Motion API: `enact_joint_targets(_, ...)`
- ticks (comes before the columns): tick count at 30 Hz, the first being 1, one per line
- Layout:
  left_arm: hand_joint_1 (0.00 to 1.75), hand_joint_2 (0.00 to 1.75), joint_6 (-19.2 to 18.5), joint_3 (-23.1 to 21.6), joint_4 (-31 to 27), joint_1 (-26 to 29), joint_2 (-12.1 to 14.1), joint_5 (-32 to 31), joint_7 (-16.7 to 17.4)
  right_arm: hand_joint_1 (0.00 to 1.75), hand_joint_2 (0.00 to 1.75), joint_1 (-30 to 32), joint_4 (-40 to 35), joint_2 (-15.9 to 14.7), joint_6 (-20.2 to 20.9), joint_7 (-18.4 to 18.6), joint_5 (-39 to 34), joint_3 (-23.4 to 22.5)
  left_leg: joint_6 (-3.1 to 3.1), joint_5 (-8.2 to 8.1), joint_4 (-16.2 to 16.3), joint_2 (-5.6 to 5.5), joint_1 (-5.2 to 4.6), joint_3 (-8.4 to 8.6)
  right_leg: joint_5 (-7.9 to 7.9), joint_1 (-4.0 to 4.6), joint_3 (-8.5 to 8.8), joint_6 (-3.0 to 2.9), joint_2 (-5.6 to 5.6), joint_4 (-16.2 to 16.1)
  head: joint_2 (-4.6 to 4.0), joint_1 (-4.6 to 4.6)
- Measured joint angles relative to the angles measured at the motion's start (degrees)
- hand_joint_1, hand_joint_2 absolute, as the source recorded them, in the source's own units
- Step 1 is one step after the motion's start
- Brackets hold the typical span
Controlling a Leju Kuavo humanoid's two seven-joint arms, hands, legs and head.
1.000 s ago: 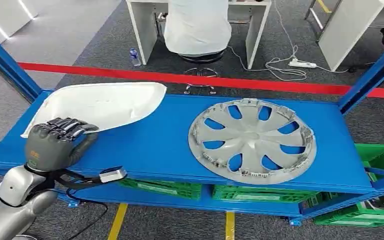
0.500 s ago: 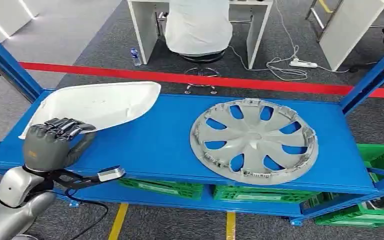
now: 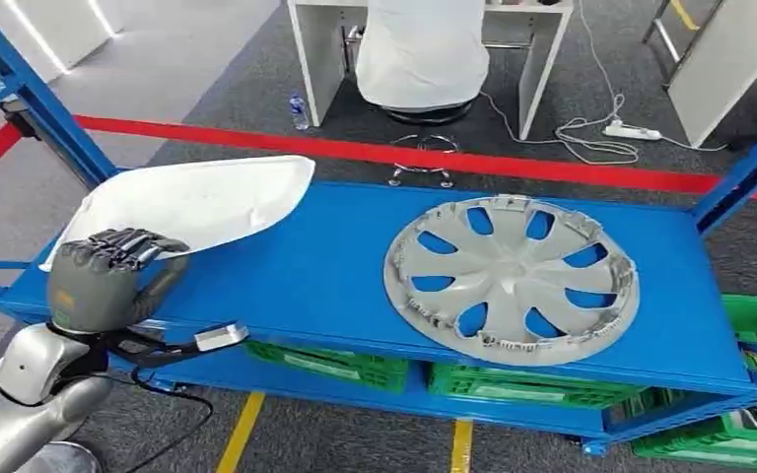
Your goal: Take the parts from the cabinet and place them on the table.
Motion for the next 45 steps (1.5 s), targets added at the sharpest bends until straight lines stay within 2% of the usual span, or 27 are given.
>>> enact_joint_targets(2,1.75,1.75,0.0,-0.33,0.0,0.01,0.39,0.0,0.44,0.0,0.0,0.04,0.02,0.11,-0.02,-0.02,0.0,0.0,-0.63,-0.64,0.54,-0.01,0.14,-0.61,0.63,-0.33,-0.76,-1.11,-0.17,-0.13,-0.02,0.07)
enact_joint_targets(3,1.75,1.75,0.0,-0.61,0.0,-0.09,0.66,0.0,0.74,0.0,0.0,0.03,0.02,0.11,-0.02,-0.02,0.0,0.0,-0.97,-3.11,2.42,0.01,0.2,-1.45,0.99,-0.25,-1.26,-1.67,-0.21,-0.13,0.0,-0.31)
enact_joint_targets(5,1.75,1.75,0.0,-1.03,0.0,-0.19,1.03,0.09,1.31,0.0,0.0,0.04,0.02,0.11,-0.02,-0.02,0.0,0.02,-1.34,-8.45,10.48,0.01,0.29,-4.32,1.7,0.06,-2.3,-2.48,-0.45,-0.1,0.0,-0.5)
enact_joint_targets(7,1.75,1.75,0.0,-1.33,0.02,-0.14,1.22,0.11,1.79,0.0,0.0,0.06,0.02,0.11,-0.02,-0.02,0.0,0.02,-1.27,-10.93,16.79,0.01,0.28,-6.11,2.44,0.46,-3.32,-2.75,-0.6,-0.06,0.0,-0.55)
enact_joint_targets(9,1.75,1.75,0.0,-1.51,0.02,-0.13,1.46,0.13,2.05,0.0,0.0,0.08,0.02,0.11,-0.09,-0.02,0.0,0.02,-0.63,-7.98,13.8,0.0,0.23,-3.44,3.25,0.97,-4.31,-2.86,-0.66,-0.04,0.0,-0.57)
enact_joint_targets(11,1.75,1.75,0.0,-1.53,0.02,-0.19,1.77,0.13,2.25,0.0,0.0,0.04,0.02,0.11,-0.09,-0.02,0.0,0.0,0.57,-4.11,4.2,-0.01,-0.12,2.6,3.97,1.36,-4.89,-2.84,-0.63,-0.05,0.0,-0.55)
enact_joint_targets(12,1.75,1.75,0.0,-1.53,0.0,-0.3,2.05,0.15,2.42,0.0,0.0,0.06,0.02,0.24,-0.11,-0.02,0.0,0.0,1.44,-5.0,-0.12,0.05,-0.43,5.0,4.3,1.34,-5.06,-2.69,-0.69,-0.05,0.0,-0.44)
enact_joint_targets(13,1.75,1.75,0.0,-1.53,0.0,-0.28,2.12,0.15,2.53,0.0,0.0,0.05,0.02,0.28,-0.13,0.0,0.0,0.0,1.17,-4.66,-1.02,0.07,-0.48,5.48,4.76,1.38,-5.29,-2.3,-0.66,-0.11,0.0,-0.48)
enact_joint_targets(16,1.75,1.75,0.0,-1.53,0.0,-0.37,2.56,0.15,2.62,0.0,0.0,0.08,0.04,0.33,-0.22,0.0,0.0,0.0,1.81,-3.54,-1.32,0.02,-1.1,4.74,6.07,0.95,-5.35,-1.07,-0.82,-0.76,0.0,-0.63)
enact_joint_targets(17,1.75,1.75,0.0,-1.53,0.0,-0.35,2.56,0.15,2.62,0.0,0.0,0.07,0.04,0.33,-0.22,-0.04,0.0,0.0,2.16,-2.35,-2.44,0.26,-0.5,4.56,5.65,0.98,-5.66,-0.85,-0.77,-0.36,-0.02,-0.66)
enact_joint_targets(19,1.75,1.75,0.0,-1.64,0.0,-0.63,2.56,0.15,2.62,0.0,0.0,0.12,0.04,0.33,-0.2,0.0,0.0,0.0,2.73,-1.21,-2.51,0.42,-0.56,3.28,0.2,1.02,-7.46,-0.45,-0.51,3.08,0.0,-0.42)
enact_joint_targets(21,1.75,1.75,0.0,-1.9,0.0,-0.4,2.53,0.15,2.62,0.0,0.0,0.11,0.09,0.33,-0.31,0.0,0.0,0.0,2.72,0.12,-2.42,0.39,-0.65,1.45,-5.68,0.94,-9.75,-0.04,-0.52,12.1,0.0,-0.28)
enact_joint_targets(22,1.75,1.75,0.0,-2.05,0.0,-0.37,2.56,0.15,2.62,0.0,0.0,0.1,0.09,0.33,-0.28,0.0,0.0,0.0,2.65,0.74,-2.35,0.4,-0.67,0.59,-6.46,0.94,-10.28,0.11,-0.53,15.28,0.0,-0.26)
enact_joint_targets(23,1.75,1.75,0.0,-2.25,0.0,-0.31,2.53,0.15,2.62,0.0,0.0,0.09,0.11,0.33,-0.28,0.0,0.0,0.0,2.55,1.35,-2.31,0.4,-0.67,-0.24,-5.52,0.93,-9.76,0.2,-0.54,16.26,0.0,-0.29)
enact_joint_targets(25,1.75,1.75,0.0,-2.43,0.0,-0.16,2.53,0.15,2.64,0.0,0.0,0.1,0.11,0.33,-0.28,0.0,0.0,0.0,2.24,2.34,-2.13,0.4,-0.6,-1.68,-1.21,0.81,-5.55,0.34,-0.55,11.7,0.0,-0.28)
enact_joint_targets(26,1.75,1.75,0.0,-2.43,0.0,-0.17,2.53,0.24,2.8,0.0,0.0,0.08,0.11,0.33,-0.28,0.0,0.0,-0.02,2.0,2.77,-1.9,0.4,-0.58,-2.33,0.44,0.71,-1.84,0.33,-0.56,6.39,0.0,-0.26)
enact_joint_targets(28,1.75,1.75,0.0,-2.34,0.0,-0.22,2.7,0.35,3.14,0.0,0.0,-0.04,0.13,0.33,-0.28,0.07,0.0,-0.18,1.39,3.38,-1.19,0.37,-0.84,-3.27,-1.79,0.81,4.48,0.1,-0.44,-2.77,0.0,-0.32)
enact_joint_targets(31,1.75,1.75,0.0,-2.32,0.0,0.15,3.32,0.68,4.04,0.0,0.0,0.06,0.13,0.33,-0.41,-0.41,0.0,-0.2,0.68,4.75,-1.23,0.4,-0.69,-3.35,-1.53,1.17,3.62,-1.06,-0.25,-2.71,0.0,-0.42)
enact_joint_targets(32,1.75,1.75,0.0,-2.12,0.0,0.67,3.76,0.68,4.28,0.0,0.0,0.16,0.11,0.35,-0.74,-0.44,0.0,-0.13,0.34,4.86,-1.16,0.29,-0.73,-3.62,-0.95,0.88,2.88,-1.89,-0.4,-2.99,-0.02,-0.24)
enact_joint_targets(34,1.75,1.75,0.0,-1.36,-0.04,1.94,4.66,0.68,4.61,0.0,0.0,0.25,0.09,0.29,-1.91,-0.52,0.0,-0.11,-0.44,0.16,1.65,0.09,-0.48,-4.8,0.04,0.74,1.87,-3.21,-0.7,-3.02,-0.02,-0.63)
enact_joint_targets(36,1.75,1.75,0.0,0.16,-0.31,3.98,5.22,0.81,4.48,0.0,0.0,0.73,-0.72,0.26,-3.79,-0.52,0.0,-0.11,-1.1,-6.91,10.98,0.1,-0.05,-7.22,1.37,0.86,0.81,-3.5,-0.87,-2.89,0.0,-0.77)
enact_joint_targets(37,1.75,1.75,0.0,1.1,-0.48,5.21,5.42,1.04,3.88,0.0,0.0,0.98,-1.3,0.2,-4.69,-0.52,0.0,-0.11,-1.28,-8.5,15.16,0.09,0.12,-7.96,1.95,0.94,0.0,-3.52,-0.89,-2.76,0.0,-0.83)
enact_joint_targets(39,1.75,1.75,0.0,3.0,-0.7,7.73,5.59,1.38,2.66,0.0,0.0,1.55,-2.34,0.04,-5.97,-0.52,0.0,-0.13,-1.45,-6.83,16.09,0.1,0.43,-6.32,2.82,1.04,-1.56,-3.43,-0.91,-2.44,0.0,-0.83)
enact_joint_targets(40,1.75,1.75,0.0,4.16,-0.94,8.92,5.73,1.51,1.96,0.0,0.0,1.87,-2.95,-0.02,-6.57,-0.52,0.0,-0.17,-1.38,-4.95,13.33,0.09,0.53,-4.04,3.16,1.06,-2.28,-3.33,-0.9,-2.18,0.0,-0.81)
enact_joint_targets(42,1.75,1.75,0.0,6.8,-1.77,11.25,6.27,2.33,0.81,0.0,0.0,2.43,-4.17,-0.13,-7.78,-0.52,0.0,-0.46,-0.93,-2.47,3.16,0.08,0.55,3.22,3.8,1.12,-3.28,-2.9,-0.82,-1.67,0.0,-0.85)
enact_joint_targets(43,1.75,1.75,0.02,7.94,-2.14,12.08,6.54,2.65,0.26,0.0,0.0,2.83,-4.59,-0.22,-8.15,-0.52,0.0,-0.79,-0.63,-3.99,-0.72,0.05,0.39,5.58,4.11,1.36,-3.64,-2.6,-0.78,-1.65,0.0,-0.92)
enact_joint_targets(45,1.75,1.75,0.02,10.52,-2.86,14.11,6.62,3.45,-0.88,0.0,0.0,3.4,-5.53,-0.37,-8.7,-0.52,0.0,-1.49,-0.17,-3.99,-2.46,0.05,0.01,5.93,5.13,1.23,-3.96,-1.77,-0.85,-1.76,0.0,-0.92)
